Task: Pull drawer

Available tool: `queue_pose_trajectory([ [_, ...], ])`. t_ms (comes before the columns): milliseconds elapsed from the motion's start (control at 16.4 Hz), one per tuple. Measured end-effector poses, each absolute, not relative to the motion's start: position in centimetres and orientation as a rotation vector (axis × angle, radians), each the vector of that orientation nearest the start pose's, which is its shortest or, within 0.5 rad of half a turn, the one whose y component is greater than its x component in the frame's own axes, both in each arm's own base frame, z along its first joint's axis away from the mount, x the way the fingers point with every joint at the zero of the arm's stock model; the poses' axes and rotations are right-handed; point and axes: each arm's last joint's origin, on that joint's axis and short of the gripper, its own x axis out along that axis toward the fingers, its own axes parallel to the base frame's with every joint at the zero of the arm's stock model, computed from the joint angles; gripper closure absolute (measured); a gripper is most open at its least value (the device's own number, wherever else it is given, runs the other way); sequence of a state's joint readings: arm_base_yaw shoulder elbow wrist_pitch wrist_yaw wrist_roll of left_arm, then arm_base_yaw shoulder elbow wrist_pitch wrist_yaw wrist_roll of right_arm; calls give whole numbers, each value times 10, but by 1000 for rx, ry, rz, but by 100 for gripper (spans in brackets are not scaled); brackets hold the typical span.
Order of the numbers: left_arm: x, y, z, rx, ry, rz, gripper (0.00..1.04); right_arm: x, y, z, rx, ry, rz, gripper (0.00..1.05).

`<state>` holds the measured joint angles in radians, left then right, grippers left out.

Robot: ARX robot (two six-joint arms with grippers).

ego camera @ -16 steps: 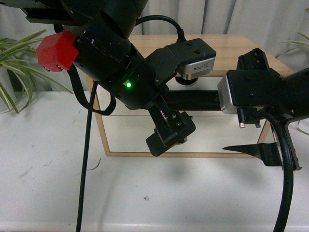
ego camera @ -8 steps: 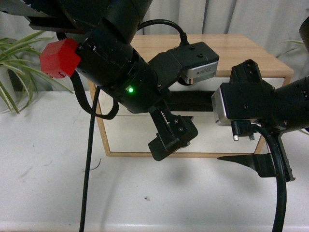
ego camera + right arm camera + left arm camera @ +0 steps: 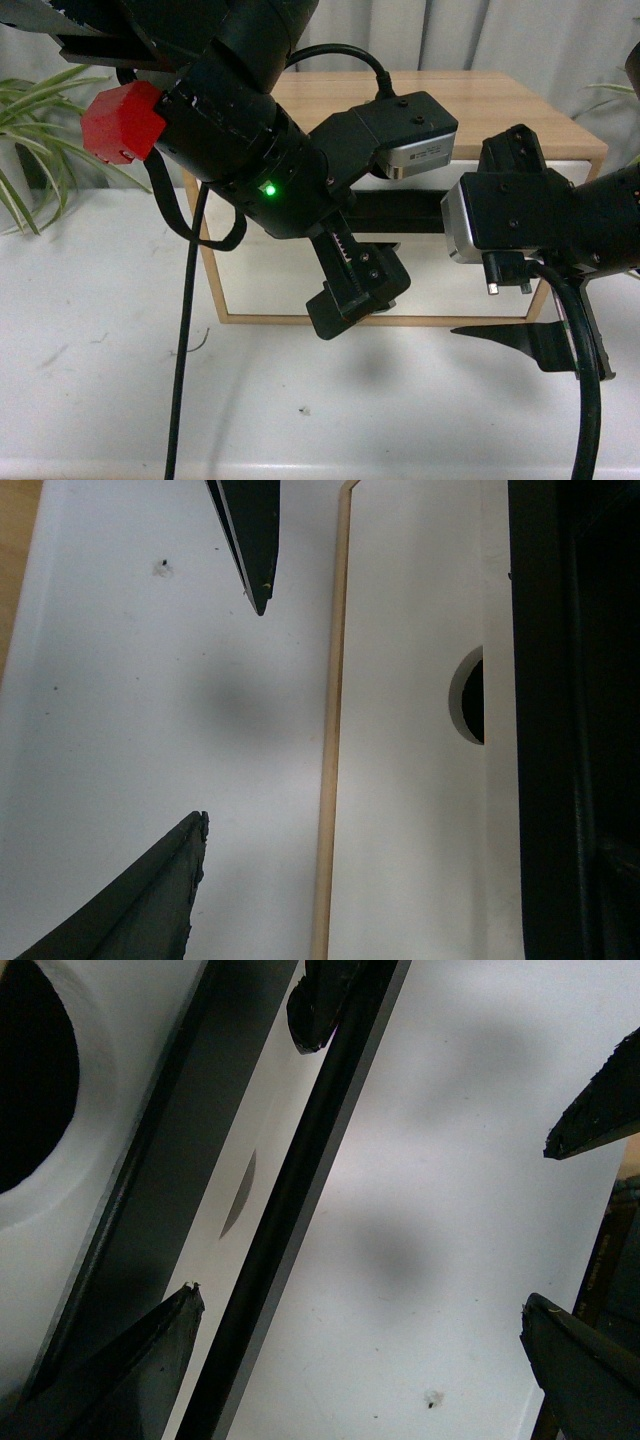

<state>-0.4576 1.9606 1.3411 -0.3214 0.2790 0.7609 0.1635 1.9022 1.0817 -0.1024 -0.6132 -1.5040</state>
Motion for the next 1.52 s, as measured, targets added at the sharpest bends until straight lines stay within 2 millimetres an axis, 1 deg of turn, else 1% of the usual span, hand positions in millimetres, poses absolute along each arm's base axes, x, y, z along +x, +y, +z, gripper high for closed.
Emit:
queue_pose_trajectory([
  [122, 359, -189, 176, 753, 658, -1030, 7, 356, 76, 142, -1109, 197, 1230, 6],
  [426, 336, -188, 178, 750, 669, -1063, 7, 327, 78, 145, -1108, 207, 1235, 6],
  [670, 310, -186, 177, 740, 675, -1086, 7, 294, 77, 149, -1115, 210, 1246, 6],
  [914, 288, -183, 177, 737, 670, -1107, 7, 269, 76, 152, -1118, 201, 1257, 6],
  [1036, 281, -181, 181, 725, 652, -1108, 7, 257, 76, 156, -1109, 195, 1272, 6],
  [1096, 279, -180, 183, 726, 641, -1104, 7, 244, 78, 155, -1084, 183, 1326, 6],
  [1157, 277, -179, 184, 726, 640, -1102, 7, 237, 80, 151, -1072, 190, 1354, 6],
  [1279, 272, -177, 182, 728, 644, -1104, 7, 235, 79, 149, -1067, 197, 1360, 6],
  [1523, 274, -178, 187, 712, 641, -1095, 7, 241, 77, 155, -1079, 172, 1327, 6],
])
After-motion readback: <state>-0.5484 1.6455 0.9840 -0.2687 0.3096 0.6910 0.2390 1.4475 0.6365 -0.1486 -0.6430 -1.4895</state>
